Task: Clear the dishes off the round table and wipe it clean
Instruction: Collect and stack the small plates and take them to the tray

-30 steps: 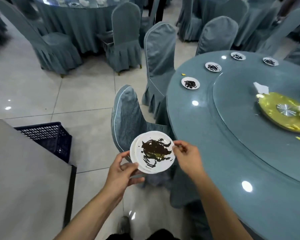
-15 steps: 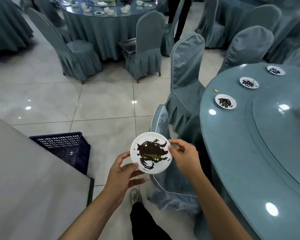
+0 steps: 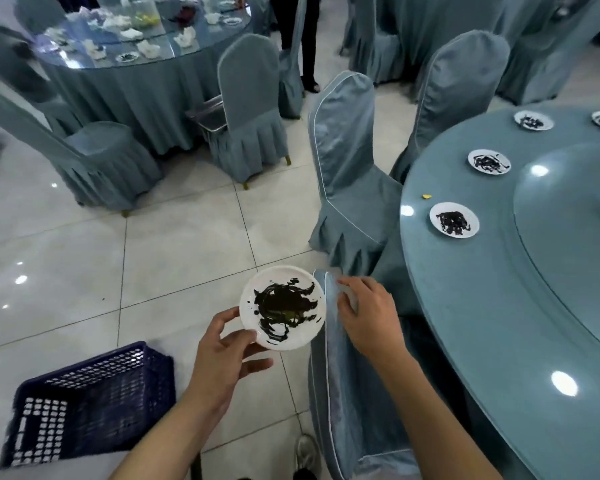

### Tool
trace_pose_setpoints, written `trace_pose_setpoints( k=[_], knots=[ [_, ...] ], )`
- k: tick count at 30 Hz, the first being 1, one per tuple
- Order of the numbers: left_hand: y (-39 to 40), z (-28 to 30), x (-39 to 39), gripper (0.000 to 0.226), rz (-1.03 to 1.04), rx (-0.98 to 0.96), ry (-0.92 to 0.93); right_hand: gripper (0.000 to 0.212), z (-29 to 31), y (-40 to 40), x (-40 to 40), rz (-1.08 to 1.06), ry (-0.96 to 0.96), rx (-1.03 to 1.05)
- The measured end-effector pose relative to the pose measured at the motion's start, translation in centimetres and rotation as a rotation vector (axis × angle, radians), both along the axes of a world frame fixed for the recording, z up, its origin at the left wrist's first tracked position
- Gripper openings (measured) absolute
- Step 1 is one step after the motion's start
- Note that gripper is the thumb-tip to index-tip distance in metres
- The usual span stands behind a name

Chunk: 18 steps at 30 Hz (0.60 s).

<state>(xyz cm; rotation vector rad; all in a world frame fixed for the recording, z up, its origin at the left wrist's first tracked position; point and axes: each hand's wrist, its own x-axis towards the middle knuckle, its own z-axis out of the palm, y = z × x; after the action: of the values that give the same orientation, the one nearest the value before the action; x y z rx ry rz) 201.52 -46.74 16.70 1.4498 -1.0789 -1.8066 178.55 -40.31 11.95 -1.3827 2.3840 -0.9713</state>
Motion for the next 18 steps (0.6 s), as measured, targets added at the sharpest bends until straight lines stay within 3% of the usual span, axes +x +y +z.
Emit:
trace_pose_setpoints(
  k=[7,18],
  knots=[
    [-8.3,-0.6,-4.8,0.037,-0.126,0.021,0.003,0.034,-0.6,-4.1,-3.6,-0.156,0.11,0.114],
    [-25.3,-1.6,-12.6,0.038,-0.469,0.007,0.0,0.043,-1.2,-14.0,-7.4,-0.478,0.094,0.259]
  ],
)
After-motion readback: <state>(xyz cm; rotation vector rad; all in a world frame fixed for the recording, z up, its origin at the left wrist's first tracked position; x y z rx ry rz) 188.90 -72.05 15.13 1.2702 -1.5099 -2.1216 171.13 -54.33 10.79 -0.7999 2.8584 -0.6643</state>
